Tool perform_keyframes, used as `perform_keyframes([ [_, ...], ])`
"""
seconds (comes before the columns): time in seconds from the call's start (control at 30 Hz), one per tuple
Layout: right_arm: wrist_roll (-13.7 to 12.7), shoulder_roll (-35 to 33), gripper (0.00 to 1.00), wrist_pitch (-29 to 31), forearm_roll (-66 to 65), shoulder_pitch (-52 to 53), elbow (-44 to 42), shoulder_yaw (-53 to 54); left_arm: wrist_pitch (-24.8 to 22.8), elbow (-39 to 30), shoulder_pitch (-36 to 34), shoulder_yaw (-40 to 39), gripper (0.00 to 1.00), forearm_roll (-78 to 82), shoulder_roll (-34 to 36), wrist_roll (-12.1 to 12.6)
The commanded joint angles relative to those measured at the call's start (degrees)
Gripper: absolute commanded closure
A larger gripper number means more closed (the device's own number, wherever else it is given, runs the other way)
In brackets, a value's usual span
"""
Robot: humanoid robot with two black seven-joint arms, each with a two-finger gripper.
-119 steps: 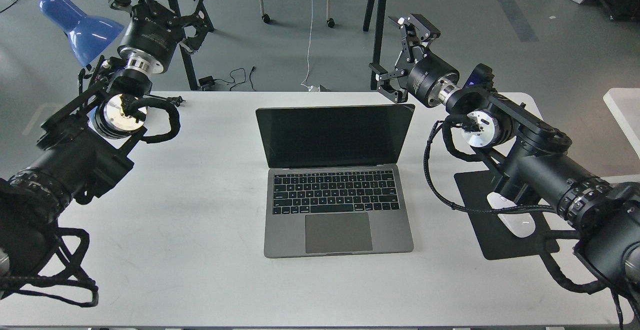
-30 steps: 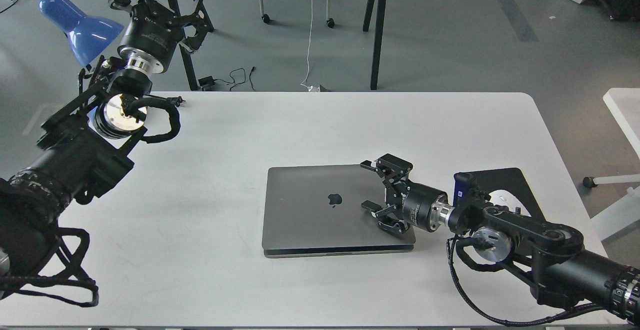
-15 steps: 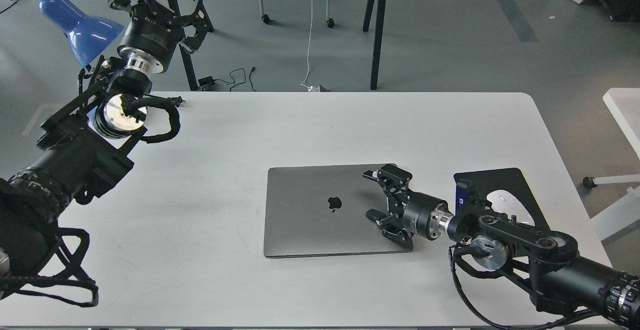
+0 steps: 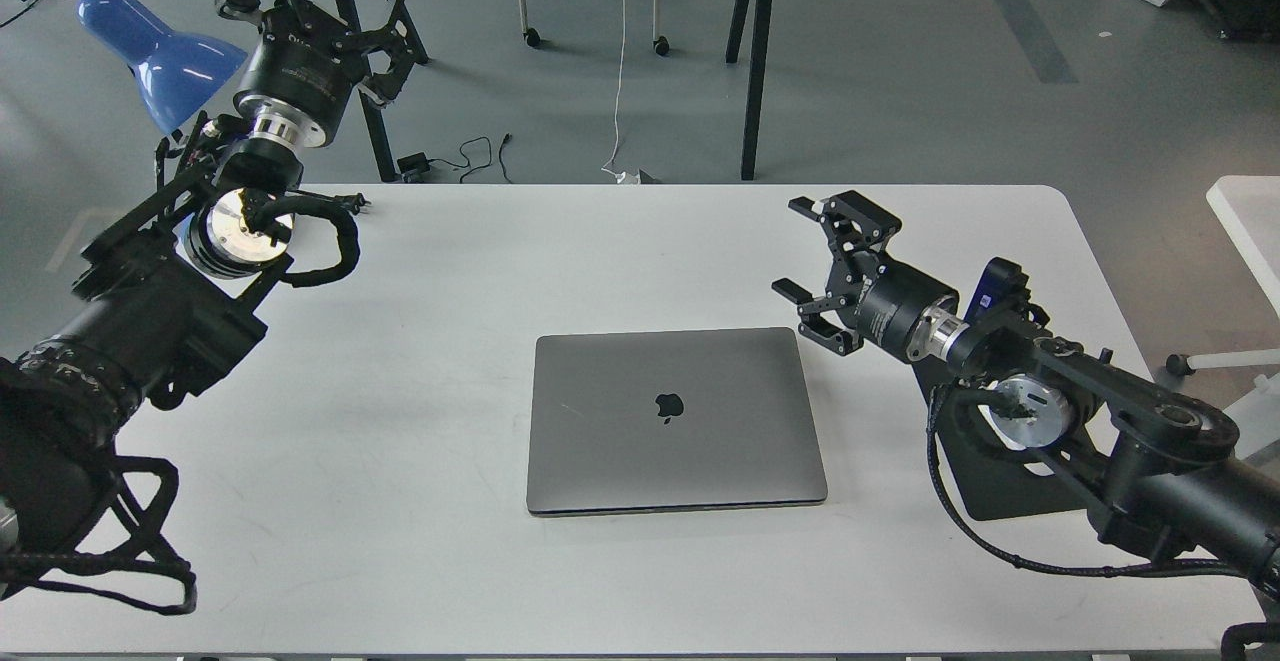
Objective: Close notebook with right arm
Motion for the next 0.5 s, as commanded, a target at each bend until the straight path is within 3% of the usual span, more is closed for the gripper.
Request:
perform_keyframes([
  [0.0,-0.66,0.35,0.00,-0.23,-0.07,0.53,-2.54,9.50,0.00,0.00,-0.06,0.02,0.00,0.00,-0.01,0.06],
  [0.13,0.22,4.38,0.00,0.13,2.47,3.35,-6.50,18.90,0.00,0.00,-0.06,0.02,0.00,-0.09,-0.10,0.06],
  [0.27,-0.57,6.77,0.00,0.39,4.24,4.23,-7.73,25.59,0.00,0.00,-0.06,-0.06,0.00,-0.18,-0.18,-0.02],
  [0.47,-2.41,6.86,0.00,0.65,11.34,11.25,-16.51,26.48,0.00,0.00,-0.06,-0.15,0.00,-0.18,-0.18,-0.20],
])
